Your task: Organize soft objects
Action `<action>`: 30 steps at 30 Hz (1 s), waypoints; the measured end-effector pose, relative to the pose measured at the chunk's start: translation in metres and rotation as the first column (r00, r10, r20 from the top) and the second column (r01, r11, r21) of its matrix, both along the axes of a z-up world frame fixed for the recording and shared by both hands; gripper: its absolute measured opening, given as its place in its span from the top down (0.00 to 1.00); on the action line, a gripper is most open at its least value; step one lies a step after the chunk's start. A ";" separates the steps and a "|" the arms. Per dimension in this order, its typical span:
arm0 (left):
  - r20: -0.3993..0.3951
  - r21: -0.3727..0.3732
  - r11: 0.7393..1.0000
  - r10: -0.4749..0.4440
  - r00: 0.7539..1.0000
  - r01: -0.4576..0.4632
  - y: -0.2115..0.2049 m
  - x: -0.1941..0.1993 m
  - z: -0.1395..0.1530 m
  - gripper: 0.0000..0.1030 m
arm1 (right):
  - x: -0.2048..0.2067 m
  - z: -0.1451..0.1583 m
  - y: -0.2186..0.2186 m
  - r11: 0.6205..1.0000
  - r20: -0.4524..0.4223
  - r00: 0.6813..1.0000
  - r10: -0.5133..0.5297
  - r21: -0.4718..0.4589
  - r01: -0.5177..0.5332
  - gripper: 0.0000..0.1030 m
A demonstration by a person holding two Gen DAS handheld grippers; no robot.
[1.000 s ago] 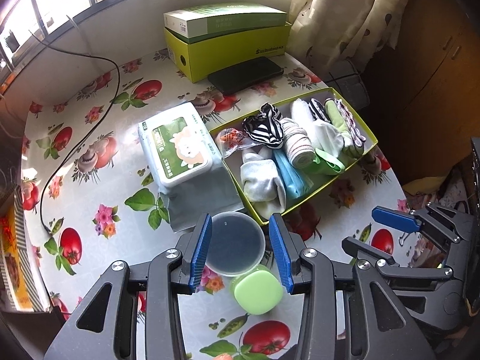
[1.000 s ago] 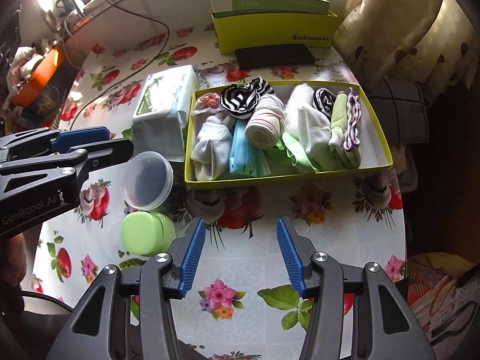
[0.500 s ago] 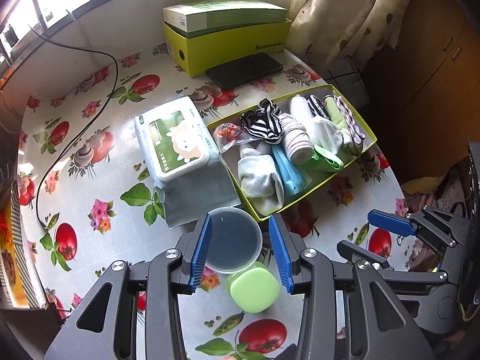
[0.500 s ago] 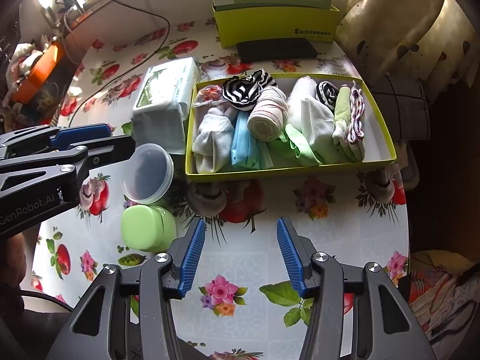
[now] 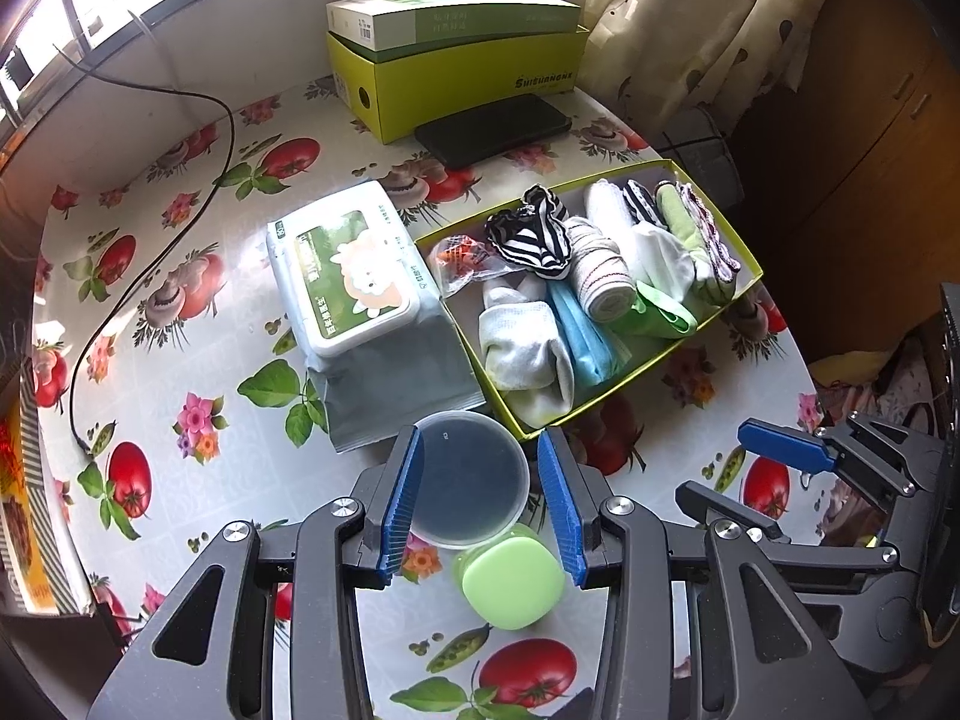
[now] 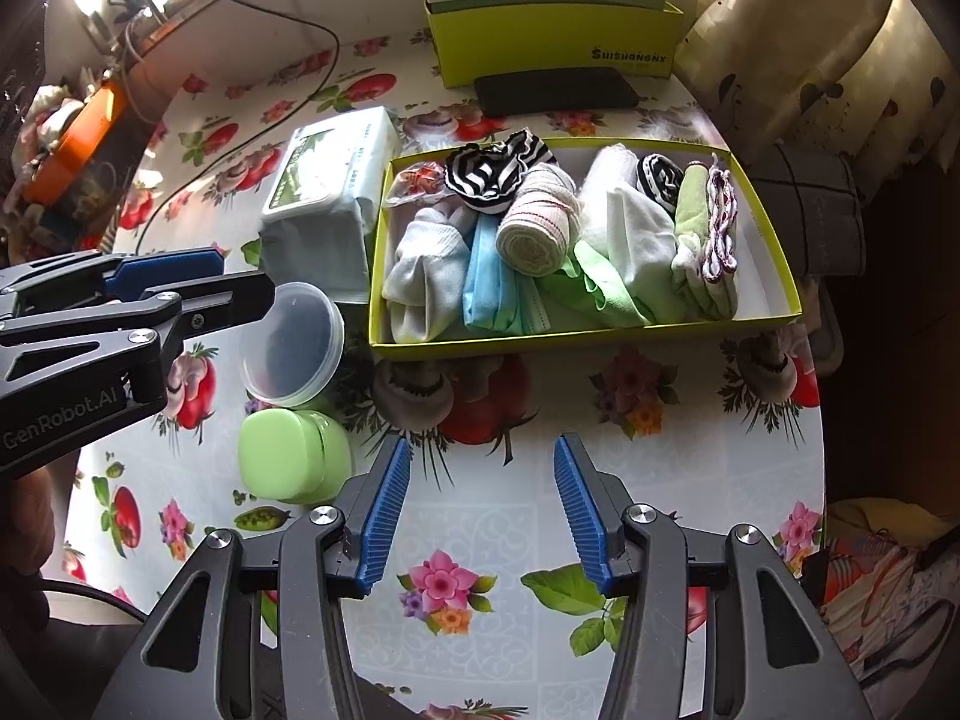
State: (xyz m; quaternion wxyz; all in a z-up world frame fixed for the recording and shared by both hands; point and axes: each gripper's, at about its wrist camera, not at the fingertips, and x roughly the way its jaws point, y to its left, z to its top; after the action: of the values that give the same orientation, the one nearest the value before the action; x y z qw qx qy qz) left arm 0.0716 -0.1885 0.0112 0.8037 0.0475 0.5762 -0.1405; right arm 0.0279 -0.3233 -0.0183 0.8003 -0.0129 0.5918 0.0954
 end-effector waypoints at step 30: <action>-0.001 0.011 1.000 -0.019 1.000 0.019 -0.003 0.001 -0.004 0.60 | 0.001 -0.004 0.001 1.000 -0.008 1.000 0.003 0.007 -0.003 0.51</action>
State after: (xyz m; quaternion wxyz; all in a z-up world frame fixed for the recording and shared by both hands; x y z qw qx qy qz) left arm 0.0730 -0.1915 0.0075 0.8018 0.0573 0.5770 -0.1447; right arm 0.0293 -0.3223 -0.0228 0.7977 -0.0103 0.5948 0.0986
